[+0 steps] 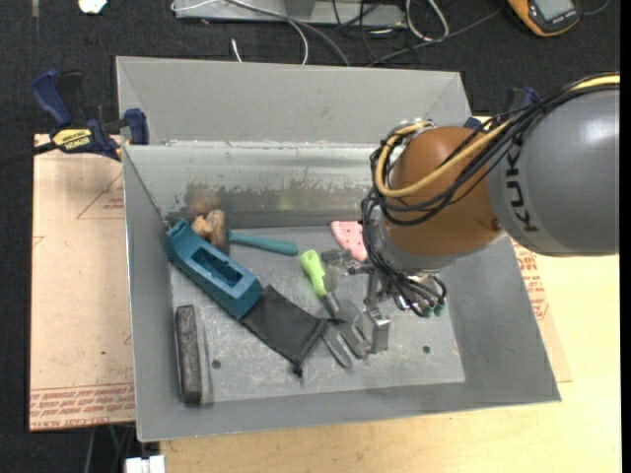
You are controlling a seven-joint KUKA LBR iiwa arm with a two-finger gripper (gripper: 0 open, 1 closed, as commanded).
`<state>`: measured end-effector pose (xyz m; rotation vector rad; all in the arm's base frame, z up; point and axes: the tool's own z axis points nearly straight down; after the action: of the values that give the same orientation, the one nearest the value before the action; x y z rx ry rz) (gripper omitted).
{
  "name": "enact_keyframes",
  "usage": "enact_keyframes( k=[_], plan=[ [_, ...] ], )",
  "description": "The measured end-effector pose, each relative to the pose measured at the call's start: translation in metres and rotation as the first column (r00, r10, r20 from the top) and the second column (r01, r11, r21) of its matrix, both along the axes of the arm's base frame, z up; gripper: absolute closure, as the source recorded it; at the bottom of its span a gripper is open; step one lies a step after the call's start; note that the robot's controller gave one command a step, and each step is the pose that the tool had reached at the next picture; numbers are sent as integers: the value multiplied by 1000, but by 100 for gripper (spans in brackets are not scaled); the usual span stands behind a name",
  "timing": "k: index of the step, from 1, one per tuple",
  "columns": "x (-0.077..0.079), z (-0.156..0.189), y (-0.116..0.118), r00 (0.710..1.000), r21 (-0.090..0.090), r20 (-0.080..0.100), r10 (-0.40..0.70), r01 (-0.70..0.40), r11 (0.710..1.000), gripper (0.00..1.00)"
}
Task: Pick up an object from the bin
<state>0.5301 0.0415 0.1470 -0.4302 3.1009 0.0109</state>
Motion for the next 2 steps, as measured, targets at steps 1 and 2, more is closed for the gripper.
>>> enact_keyframes(
  k=[1,2],
  plan=[
    [-5,-28,8,996,1,0,87,-87,996,0],
    [4,-38,18,976,5,2,-217,217,976,0]
  ],
)
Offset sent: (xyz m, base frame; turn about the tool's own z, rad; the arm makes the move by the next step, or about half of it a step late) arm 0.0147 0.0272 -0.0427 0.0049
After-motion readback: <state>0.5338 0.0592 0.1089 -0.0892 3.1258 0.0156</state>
